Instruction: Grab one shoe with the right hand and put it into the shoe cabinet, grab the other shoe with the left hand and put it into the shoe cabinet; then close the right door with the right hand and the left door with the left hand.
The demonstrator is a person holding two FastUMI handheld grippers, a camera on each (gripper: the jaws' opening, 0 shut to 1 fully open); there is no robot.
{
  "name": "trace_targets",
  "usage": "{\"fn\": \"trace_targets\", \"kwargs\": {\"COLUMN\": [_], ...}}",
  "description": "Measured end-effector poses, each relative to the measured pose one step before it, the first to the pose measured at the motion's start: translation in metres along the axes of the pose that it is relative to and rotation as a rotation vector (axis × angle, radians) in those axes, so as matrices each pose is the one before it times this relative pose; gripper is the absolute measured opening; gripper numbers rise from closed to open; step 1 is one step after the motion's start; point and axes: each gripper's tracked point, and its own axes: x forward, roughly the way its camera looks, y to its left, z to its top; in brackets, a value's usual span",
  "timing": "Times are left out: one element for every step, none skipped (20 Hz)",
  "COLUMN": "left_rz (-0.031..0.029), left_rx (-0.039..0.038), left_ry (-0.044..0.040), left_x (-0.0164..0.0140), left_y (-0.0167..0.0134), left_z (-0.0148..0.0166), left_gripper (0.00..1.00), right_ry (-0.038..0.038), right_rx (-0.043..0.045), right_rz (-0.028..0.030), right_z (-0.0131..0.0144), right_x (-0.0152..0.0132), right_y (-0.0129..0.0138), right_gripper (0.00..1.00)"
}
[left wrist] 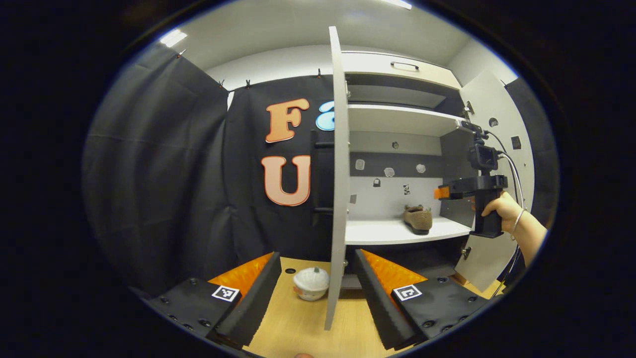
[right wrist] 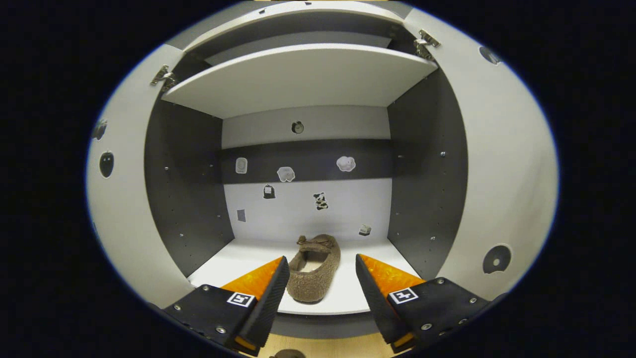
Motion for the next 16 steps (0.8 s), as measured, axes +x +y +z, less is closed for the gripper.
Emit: {"fn": "trace_targets", "kwargs": {"left_rz": [-0.02195,-0.02206,-0.02356,-0.02574,-0.02256,-0.01807,-0.0157,-0.0129,-0.01355,-0.01388,-0.0113,-0.00788,-0.00774,-0.00463,-0.0091,-0.00447], "left_rx": [-0.00514,-0.008,-0.01102,-0.01003,-0.00777,-0.00556,-0.00048,0.0031,0.00337,0.00617,0.00421,0.0014,-0.00149,-0.00396,-0.00822,-0.00661], "left_ry": [0.01525,0.01823,0.0205,0.02313,0.02135,0.02546,0.02482,0.02841,0.03112,0.03781,0.03479,0.03626,0.0359,0.04229,0.04662,0.04748], "left_x": [-0.00098,0.0014,-0.00049,0.00168,0.00182,0.00386,0.00412,0.00711,0.00825,0.0084,0.00954,0.00984,0.01137,0.01236,0.01271,0.01274], "left_y": [-0.00984,-0.01059,-0.01267,-0.01208,-0.01097,-0.00958,-0.00902,-0.00913,-0.00769,-0.00828,-0.0067,-0.00604,-0.00839,-0.00485,-0.00551,-0.00281], "left_z": [-0.0067,-0.00656,-0.00921,-0.01057,-0.01032,-0.01144,-0.01299,-0.01251,-0.01338,-0.01671,-0.01503,-0.01687,-0.01487,-0.01703,-0.01798,-0.01803], "left_gripper": [0.97,0.94,0.94,0.94,0.96,0.97,0.99,0.99,0.97,0.97,0.97,0.97,0.97,0.97,0.97,0.97], "right_ry": [-0.01631,-0.01424,-0.01394,-0.01362,-0.01234,-0.01165,-0.00735,-0.00201,0.00154,-0.00069,-0.00574,-0.00381,-0.00166,0.00029,0.00283,0.00125], "right_rx": [-0.00511,-0.0065,-0.00876,-0.0066,-0.00207,0.00003,0.00047,0.00053,0.00063,-0.00398,-0.00559,-0.0034,0.00415,0.01114,0.01352,0.01313], "right_rz": [0.01196,0.00782,0.00168,0.00042,-0.00023,-0.00436,-0.00444,-0.00106,-0.00323,-0.00715,-0.01366,-0.01671,-0.01636,-0.01598,-0.01446,-0.0147], "right_z": [0.00214,0.00156,0.00129,0.00022,0.00078,0.00124,-0.00118,-0.00175,-0.00299,-0.00251,-0.00202,-0.00206,-0.00195,-0.00162,-0.00212,0.00022], "right_x": [-0.01716,-0.01664,-0.01714,-0.01904,-0.01816,-0.01794,-0.0175,-0.01743,-0.01566,-0.01532,-0.01396,-0.01285,-0.01109,-0.01073,-0.0087,-0.00681], "right_y": [0.00086,-0.00051,-0.00173,-0.00251,-0.00347,-0.00444,-0.00561,-0.00593,-0.00525,-0.00735,-0.01008,-0.01132,-0.01151,-0.01193,-0.01212,-0.01241], "right_gripper": [0.85,0.92,0.92,0.93,0.93,0.87,0.92,0.92,0.92,0.93,0.93,0.92,0.92,0.93,0.93,0.92]}}
